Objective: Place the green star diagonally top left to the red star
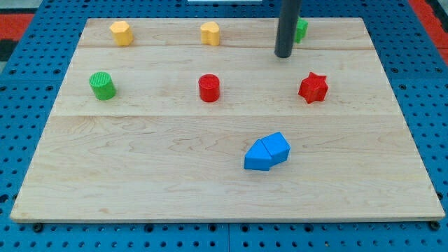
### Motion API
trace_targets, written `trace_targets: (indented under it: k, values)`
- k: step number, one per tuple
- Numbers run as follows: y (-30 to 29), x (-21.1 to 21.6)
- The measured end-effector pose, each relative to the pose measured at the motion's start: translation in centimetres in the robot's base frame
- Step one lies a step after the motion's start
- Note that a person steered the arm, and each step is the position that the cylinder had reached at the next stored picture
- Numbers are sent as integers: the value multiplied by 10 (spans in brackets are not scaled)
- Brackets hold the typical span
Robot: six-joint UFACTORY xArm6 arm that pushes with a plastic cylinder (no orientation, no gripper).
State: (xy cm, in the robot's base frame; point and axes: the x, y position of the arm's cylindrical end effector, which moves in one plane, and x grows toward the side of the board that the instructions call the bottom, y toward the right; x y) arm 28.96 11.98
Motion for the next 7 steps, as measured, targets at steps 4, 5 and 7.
trace_targets:
  k: [4,5,7]
  values:
    - [56,-81]
    - [30,-68]
    - [26,-40]
